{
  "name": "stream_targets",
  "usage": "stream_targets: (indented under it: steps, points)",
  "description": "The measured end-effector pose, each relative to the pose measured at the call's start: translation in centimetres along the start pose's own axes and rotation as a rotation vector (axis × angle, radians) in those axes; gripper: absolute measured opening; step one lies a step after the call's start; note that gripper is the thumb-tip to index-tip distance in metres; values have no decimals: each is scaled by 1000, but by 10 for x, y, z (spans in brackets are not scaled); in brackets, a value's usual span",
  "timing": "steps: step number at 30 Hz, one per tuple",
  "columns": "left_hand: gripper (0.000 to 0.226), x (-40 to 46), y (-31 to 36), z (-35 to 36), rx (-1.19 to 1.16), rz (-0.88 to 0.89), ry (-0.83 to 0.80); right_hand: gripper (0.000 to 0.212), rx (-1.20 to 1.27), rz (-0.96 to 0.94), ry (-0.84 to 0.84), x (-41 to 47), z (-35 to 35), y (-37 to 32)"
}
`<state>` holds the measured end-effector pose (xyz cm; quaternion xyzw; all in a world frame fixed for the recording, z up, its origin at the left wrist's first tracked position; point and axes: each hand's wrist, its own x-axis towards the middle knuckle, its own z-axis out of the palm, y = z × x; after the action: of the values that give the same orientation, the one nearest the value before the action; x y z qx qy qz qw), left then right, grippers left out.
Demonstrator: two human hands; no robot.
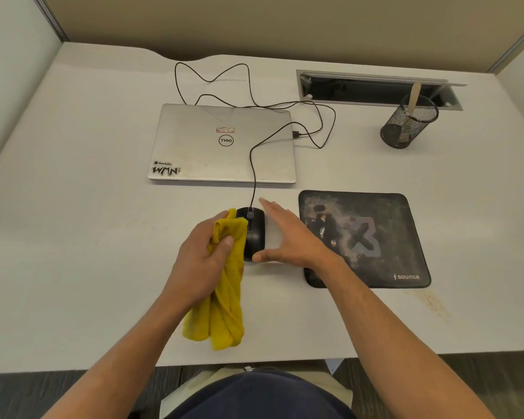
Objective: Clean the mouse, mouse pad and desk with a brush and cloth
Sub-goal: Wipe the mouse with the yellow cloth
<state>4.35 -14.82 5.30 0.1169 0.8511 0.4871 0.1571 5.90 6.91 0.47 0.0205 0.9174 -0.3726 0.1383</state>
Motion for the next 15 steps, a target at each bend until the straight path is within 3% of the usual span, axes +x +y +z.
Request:
stream_targets:
  steps: [3,7,11,15]
  points:
    - [54,4,9,7,-6,73,-13,102,137,42,162,-11,-6,-11]
    - [57,8,21,23,-48,13,62,55,431,16,393,-35,-2,-33]
    - [43,12,36,34,-115,-48,104,43,491,30,377,-55,11,-52]
    - [23,16,43,37,-205,-57,-25,29,453,61,369,-60,8,-59]
